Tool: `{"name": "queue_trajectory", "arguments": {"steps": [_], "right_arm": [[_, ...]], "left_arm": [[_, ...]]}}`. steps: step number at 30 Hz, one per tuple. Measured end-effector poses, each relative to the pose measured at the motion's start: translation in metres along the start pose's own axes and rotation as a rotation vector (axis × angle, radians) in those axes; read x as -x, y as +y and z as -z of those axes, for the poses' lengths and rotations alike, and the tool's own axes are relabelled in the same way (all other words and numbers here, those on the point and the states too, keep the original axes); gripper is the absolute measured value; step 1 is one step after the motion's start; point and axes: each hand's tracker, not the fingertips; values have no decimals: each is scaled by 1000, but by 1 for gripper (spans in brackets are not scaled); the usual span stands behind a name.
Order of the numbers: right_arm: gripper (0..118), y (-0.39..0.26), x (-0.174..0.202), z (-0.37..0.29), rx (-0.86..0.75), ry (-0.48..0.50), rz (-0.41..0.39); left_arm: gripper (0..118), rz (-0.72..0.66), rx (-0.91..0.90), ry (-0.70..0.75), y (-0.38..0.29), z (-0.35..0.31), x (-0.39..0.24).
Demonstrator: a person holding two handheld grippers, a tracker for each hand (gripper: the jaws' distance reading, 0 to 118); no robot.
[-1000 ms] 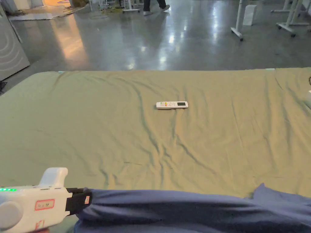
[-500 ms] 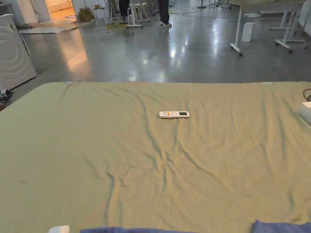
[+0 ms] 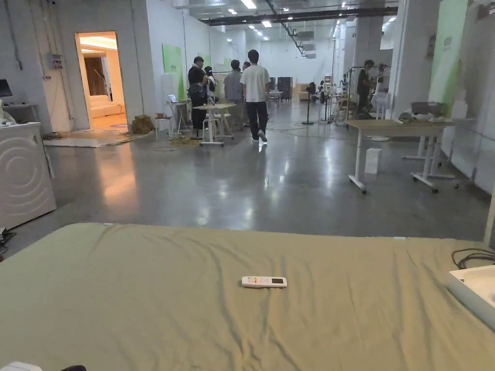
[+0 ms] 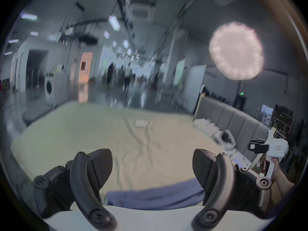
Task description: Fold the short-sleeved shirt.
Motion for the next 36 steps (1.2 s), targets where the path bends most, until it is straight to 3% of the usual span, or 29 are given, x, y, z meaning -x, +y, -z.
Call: {"name": "queue_trajectory", "arguments": {"steps": [7, 10, 11, 12, 13, 14, 20, 36], "right_arm": [[98, 18, 43, -21, -161, 43, -99], [92, 19, 51, -30, -168, 66, -112], [67, 18, 52, -30, -162, 90, -111], [42, 18, 54, -31, -163, 84, -106], [17, 16, 56, -31, -165, 78, -99], [5, 15, 56, -32, -167, 74, -99], [0, 14, 59, -32, -141, 88, -96], [0, 15, 64, -27, -124, 97, -105]], "left_arm": [[102, 156, -202, 82, 0, -22, -82], [101, 191, -168, 82, 0, -29, -97], [94, 196, -166, 89, -1, -32, -102], [77, 198, -165, 88, 0, -34, -103], [46, 196, -153, 78, 1, -36, -104], [12, 190, -142, 80, 1, -36, -104], [6, 97, -167, 37, 1, -44, -94], [5, 159, -157, 46, 2, -43, -96]]}}
